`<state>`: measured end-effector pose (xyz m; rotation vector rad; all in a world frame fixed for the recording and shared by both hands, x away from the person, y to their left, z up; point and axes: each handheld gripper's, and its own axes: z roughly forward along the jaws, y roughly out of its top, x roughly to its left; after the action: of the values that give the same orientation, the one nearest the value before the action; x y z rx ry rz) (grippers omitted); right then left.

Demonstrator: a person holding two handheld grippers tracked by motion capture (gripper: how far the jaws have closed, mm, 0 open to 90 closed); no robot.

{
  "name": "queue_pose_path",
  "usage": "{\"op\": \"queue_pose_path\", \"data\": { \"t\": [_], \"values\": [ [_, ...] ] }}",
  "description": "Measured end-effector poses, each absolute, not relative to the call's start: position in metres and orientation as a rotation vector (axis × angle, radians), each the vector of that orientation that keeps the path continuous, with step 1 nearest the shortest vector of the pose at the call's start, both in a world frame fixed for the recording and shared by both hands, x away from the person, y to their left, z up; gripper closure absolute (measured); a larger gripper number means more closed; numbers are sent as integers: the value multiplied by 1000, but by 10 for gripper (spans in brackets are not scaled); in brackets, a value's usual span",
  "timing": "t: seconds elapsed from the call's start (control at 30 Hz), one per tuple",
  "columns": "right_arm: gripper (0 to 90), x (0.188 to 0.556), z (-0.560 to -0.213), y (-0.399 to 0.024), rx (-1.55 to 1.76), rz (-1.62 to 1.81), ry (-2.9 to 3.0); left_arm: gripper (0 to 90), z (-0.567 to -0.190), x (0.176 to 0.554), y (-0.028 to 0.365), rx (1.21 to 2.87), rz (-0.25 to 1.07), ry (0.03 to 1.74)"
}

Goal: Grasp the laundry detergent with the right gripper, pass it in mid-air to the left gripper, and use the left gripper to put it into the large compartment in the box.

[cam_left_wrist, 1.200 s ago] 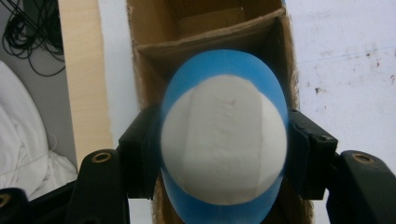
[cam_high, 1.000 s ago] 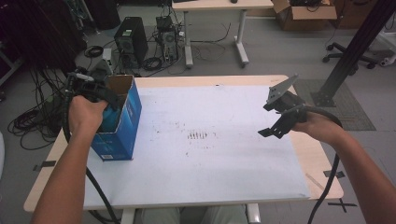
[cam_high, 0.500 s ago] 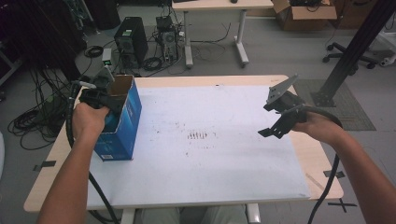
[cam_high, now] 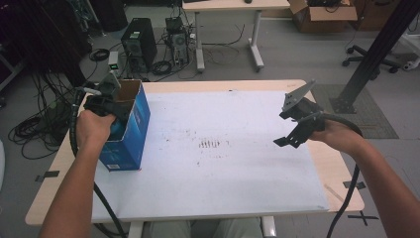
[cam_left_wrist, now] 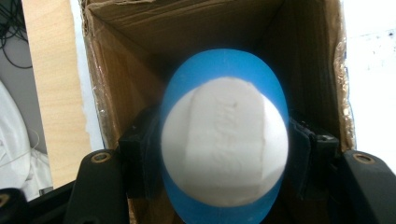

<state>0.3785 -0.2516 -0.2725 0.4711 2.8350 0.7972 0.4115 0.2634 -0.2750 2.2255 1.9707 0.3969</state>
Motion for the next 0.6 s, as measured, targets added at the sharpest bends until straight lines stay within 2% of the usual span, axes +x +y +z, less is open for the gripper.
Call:
{"op": "queue_pose_path", "data": {
  "t": [0.17,0.6],
  "values": [
    [37,378,-274,-250,468,798,2838,372,-275,411,266,2213,365,1953],
    [38,376,-272,-250,471,795,2838,279,-261,407,270,2172,357,1924]
  ]
}}
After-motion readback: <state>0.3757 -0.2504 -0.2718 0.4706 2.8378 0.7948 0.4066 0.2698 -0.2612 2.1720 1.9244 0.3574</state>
